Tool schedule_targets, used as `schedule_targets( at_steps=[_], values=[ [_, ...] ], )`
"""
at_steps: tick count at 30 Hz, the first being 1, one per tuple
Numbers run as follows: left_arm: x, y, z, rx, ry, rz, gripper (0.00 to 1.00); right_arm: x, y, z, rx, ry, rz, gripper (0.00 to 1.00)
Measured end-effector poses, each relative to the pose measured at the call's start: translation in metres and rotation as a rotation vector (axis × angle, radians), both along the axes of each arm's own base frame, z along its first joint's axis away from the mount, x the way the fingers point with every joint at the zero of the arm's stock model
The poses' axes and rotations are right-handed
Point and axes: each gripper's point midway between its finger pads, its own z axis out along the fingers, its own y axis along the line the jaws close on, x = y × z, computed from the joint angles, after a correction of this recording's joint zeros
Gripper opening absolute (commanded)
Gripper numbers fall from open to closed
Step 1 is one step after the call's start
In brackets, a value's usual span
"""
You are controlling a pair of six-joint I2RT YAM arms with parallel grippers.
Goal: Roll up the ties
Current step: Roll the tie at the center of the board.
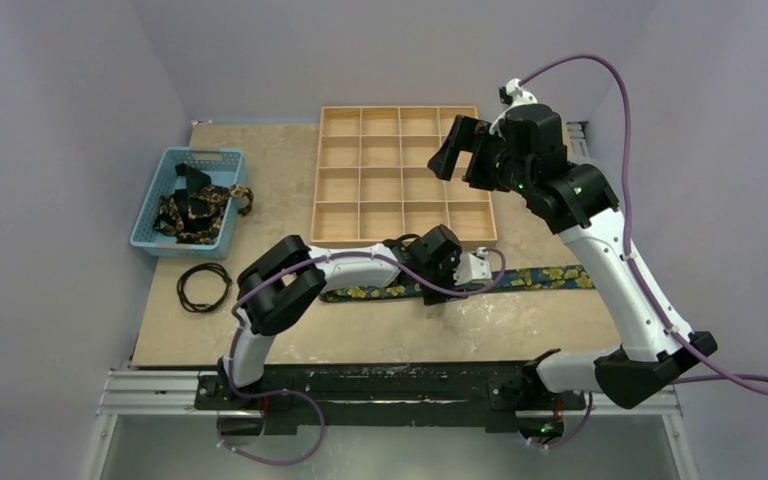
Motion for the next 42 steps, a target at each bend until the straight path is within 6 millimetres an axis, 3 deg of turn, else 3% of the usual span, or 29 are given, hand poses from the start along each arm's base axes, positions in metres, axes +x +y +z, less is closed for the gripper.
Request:
schedule_targets(
  at_steps=[4, 7, 9, 11, 12, 14, 16, 19, 23, 26, 30, 35, 38, 42],
  values=[
    [-0.004, 0.014, 0.008, 0.009, -0.001, 0.027, 0.81, 0.000, 0.000, 0.000, -0.003, -0.002, 0.004, 0.98],
    [-0.010, 0.029, 0.039, -0.024, 0.004, 0.102, 0.88, 0.003, 0.003, 0.005, -0.002, -0.013, 0.012, 0.98],
    [-0.013, 0.045, 0.082, -0.099, -0.007, 0.200, 0.99, 0.007, 0.007, 0.009, 0.005, -0.024, 0.028, 0.96],
    [-0.015, 0.062, 0.130, -0.204, -0.009, 0.314, 1.00, 0.011, 0.013, 0.009, 0.013, -0.027, 0.049, 0.93],
    [-0.015, 0.078, 0.159, -0.280, 0.001, 0.401, 1.00, 0.012, 0.016, 0.007, 0.017, -0.021, 0.062, 0.92],
    [-0.012, 0.112, 0.199, -0.404, 0.023, 0.557, 1.00, 0.013, 0.022, -0.001, 0.027, -0.009, 0.087, 0.89],
    [-0.010, 0.159, 0.222, -0.516, 0.052, 0.739, 1.00, 0.012, 0.027, -0.018, 0.032, 0.016, 0.107, 0.83],
    [-0.020, 0.222, 0.212, -0.603, 0.112, 0.991, 1.00, 0.005, 0.032, -0.051, 0.038, 0.078, 0.138, 0.73],
    [-0.042, 0.272, 0.163, -0.590, 0.244, 1.238, 1.00, -0.013, 0.050, -0.095, 0.066, 0.190, 0.211, 0.58],
    [-0.055, 0.294, 0.126, -0.557, 0.337, 1.369, 0.99, -0.038, 0.086, -0.126, 0.075, 0.267, 0.334, 0.51],
    [-0.063, 0.299, 0.097, -0.493, 0.403, 1.377, 0.87, -0.063, 0.129, -0.169, 0.084, 0.371, 0.483, 0.43],
    [-0.055, 0.287, 0.092, -0.359, 0.373, 1.196, 0.82, -0.070, 0.143, -0.221, 0.080, 0.526, 0.533, 0.32],
    [-0.042, 0.279, 0.093, -0.278, 0.311, 1.052, 0.78, -0.073, 0.149, -0.236, 0.097, 0.568, 0.552, 0.28],
    [-0.030, 0.278, 0.105, -0.302, 0.217, 0.926, 0.64, -0.078, 0.161, -0.243, 0.146, 0.602, 0.575, 0.24]
  ],
)
